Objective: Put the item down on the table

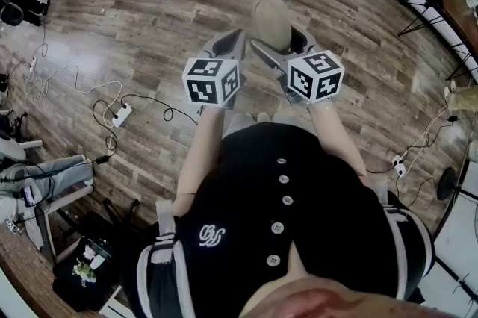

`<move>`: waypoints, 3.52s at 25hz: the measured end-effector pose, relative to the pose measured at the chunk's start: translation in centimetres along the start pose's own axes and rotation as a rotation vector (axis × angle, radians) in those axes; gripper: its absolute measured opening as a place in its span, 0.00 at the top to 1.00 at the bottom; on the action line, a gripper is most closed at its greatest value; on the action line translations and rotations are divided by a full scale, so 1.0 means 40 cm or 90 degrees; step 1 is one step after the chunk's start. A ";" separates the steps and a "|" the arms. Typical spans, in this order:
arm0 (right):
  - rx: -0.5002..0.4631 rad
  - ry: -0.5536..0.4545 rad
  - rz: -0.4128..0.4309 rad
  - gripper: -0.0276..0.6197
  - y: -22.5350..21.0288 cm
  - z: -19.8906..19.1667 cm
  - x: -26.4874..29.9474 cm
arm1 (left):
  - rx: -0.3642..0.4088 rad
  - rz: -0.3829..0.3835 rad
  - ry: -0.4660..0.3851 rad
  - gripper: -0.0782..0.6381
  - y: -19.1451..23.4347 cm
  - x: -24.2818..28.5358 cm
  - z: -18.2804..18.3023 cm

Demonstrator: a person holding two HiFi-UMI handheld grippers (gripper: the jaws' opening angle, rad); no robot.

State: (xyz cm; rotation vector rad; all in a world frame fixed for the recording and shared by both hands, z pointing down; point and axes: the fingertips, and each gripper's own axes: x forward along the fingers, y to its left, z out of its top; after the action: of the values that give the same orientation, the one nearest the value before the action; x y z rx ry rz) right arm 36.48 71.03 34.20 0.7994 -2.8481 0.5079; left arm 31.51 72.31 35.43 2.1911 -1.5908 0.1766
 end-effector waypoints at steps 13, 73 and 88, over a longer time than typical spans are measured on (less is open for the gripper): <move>-0.019 0.005 -0.015 0.34 -0.037 0.009 0.018 | 0.005 0.012 0.009 0.88 0.028 0.038 0.005; 0.042 0.036 -0.060 0.34 -0.485 0.212 0.743 | -0.007 -0.030 0.043 0.88 0.626 0.592 0.299; 0.065 0.038 -0.027 0.34 -0.621 0.264 0.934 | -0.041 -0.006 0.056 0.88 0.776 0.740 0.334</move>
State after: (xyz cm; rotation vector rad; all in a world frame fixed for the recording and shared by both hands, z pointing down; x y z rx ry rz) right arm 17.40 29.44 39.66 0.8438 -2.7636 0.6654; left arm 10.64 33.02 41.69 2.1119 -1.5165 0.2129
